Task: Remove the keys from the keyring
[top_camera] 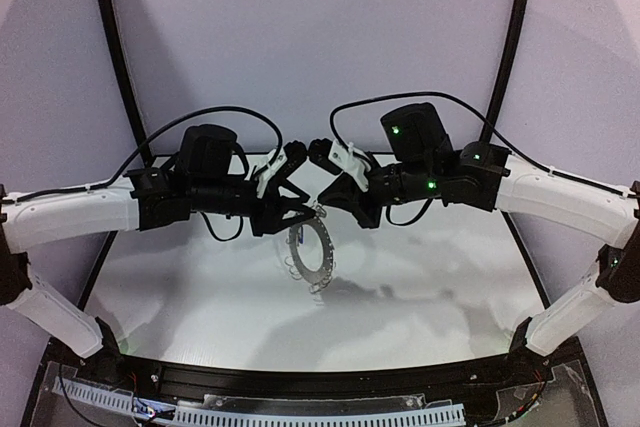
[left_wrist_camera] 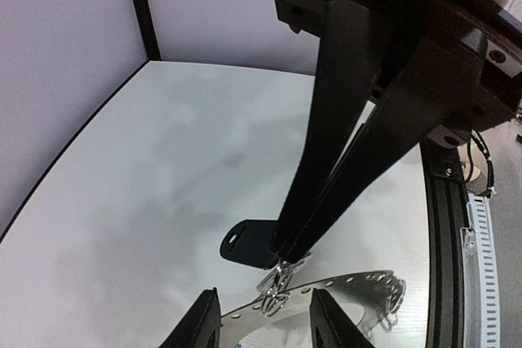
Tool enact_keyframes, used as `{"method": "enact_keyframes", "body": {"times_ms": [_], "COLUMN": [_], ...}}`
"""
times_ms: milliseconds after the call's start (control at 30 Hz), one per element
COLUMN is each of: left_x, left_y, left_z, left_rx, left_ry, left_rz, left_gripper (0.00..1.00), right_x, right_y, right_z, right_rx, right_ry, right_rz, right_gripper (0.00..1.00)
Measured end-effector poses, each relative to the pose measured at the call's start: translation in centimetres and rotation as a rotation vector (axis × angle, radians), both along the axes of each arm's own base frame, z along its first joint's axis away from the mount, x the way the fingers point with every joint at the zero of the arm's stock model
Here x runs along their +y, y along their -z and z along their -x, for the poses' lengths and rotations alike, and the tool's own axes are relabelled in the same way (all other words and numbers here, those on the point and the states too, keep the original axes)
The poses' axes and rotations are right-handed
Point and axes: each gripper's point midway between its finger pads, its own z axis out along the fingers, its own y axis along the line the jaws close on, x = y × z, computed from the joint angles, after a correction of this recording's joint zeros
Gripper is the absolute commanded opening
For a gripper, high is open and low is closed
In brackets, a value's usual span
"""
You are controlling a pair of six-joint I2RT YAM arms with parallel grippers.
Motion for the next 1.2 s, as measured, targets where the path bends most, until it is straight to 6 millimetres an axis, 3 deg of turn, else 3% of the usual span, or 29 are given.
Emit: {"method": "enact_keyframes", "body": {"times_ms": [267,367,467,767,900,1033,1200], "left_x": [-0.4,-0.5,-0.5,-0.4,0.9,2.4,2.9], "left_y": [0.3,0.3,0.4,0.4,-0.1,-2.0,-4.7], "left_z": [0.0,-0.1,0.0,-0.7,-0.9,-1.7,-1.8], "left_rx": [0.000,-0.002,-0.012,-0.043,-0.078,-0.113,-0.149], "left_ry": [0.019,0.023,0.031,-0.010,-0.091,-0.176,-0.203], "left_rz": [-0.016,-0.018,-0.023,0.007,0.053,0.109,0.188], "left_gripper": [0.27,0.07,0.01,0.01,0.01,0.01,0.01], "right_x": [0.1,0.2,0.2,-0.1,-0.3,-1.5,-1.6], "right_y": [-0.4,-0.7,-0.6,-0.6,-0.2,1.9,4.6], "right_z": [0.4,0.4,0.4,-0.1,-0.4,-0.1,0.1], "right_rx": [0.009,0.008,0.011,0.001,-0.013,-0.012,-0.007], "right_ry": [-0.018,-0.022,-0.021,0.010,0.031,0.048,0.030], "right_rz": [-0.005,-0.011,-0.011,-0.007,-0.009,0.030,0.065], "right_gripper": [0.00,0.00,0.00,0.00,0.00,0.00,0.00]}}
